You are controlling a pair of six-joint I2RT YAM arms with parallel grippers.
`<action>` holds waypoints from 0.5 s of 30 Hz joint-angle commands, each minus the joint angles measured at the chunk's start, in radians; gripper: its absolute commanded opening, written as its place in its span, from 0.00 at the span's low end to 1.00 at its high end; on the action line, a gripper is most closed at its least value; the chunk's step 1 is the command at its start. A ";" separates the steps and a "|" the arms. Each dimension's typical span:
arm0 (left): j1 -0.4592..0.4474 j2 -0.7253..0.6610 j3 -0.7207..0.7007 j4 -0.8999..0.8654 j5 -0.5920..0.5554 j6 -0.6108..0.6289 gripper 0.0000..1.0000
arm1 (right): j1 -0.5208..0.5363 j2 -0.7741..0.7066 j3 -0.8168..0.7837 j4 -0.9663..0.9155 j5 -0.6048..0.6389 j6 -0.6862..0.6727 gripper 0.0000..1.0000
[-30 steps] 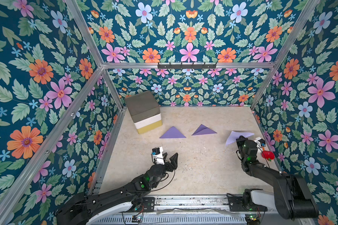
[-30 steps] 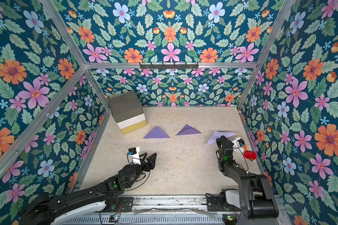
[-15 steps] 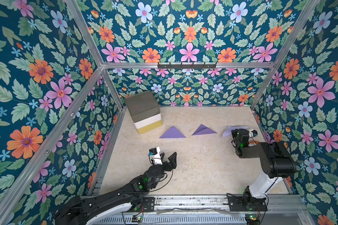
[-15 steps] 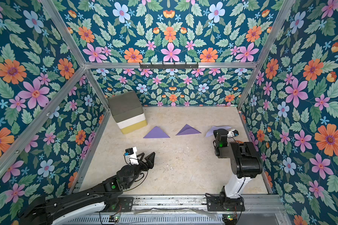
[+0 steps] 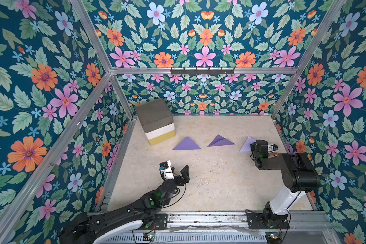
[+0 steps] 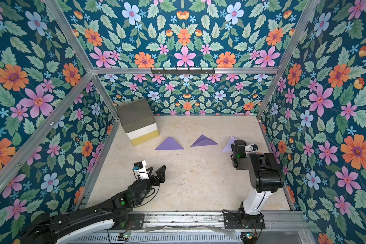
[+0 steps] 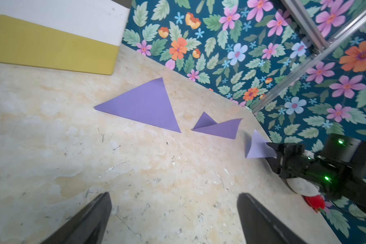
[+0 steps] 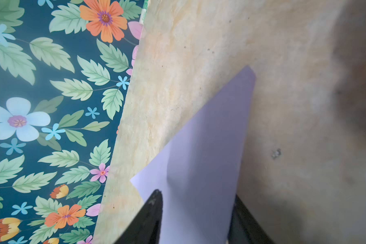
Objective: Fold the square paper diagonally
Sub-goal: Place the paper at the center of the board.
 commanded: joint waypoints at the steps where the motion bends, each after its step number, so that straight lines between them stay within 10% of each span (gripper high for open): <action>1: 0.000 0.012 0.030 -0.109 -0.119 -0.067 0.99 | 0.002 -0.016 0.008 -0.111 0.022 0.017 0.67; 15: 0.000 0.076 0.152 -0.230 -0.319 -0.012 0.99 | 0.035 -0.175 0.028 -0.312 -0.047 -0.061 0.99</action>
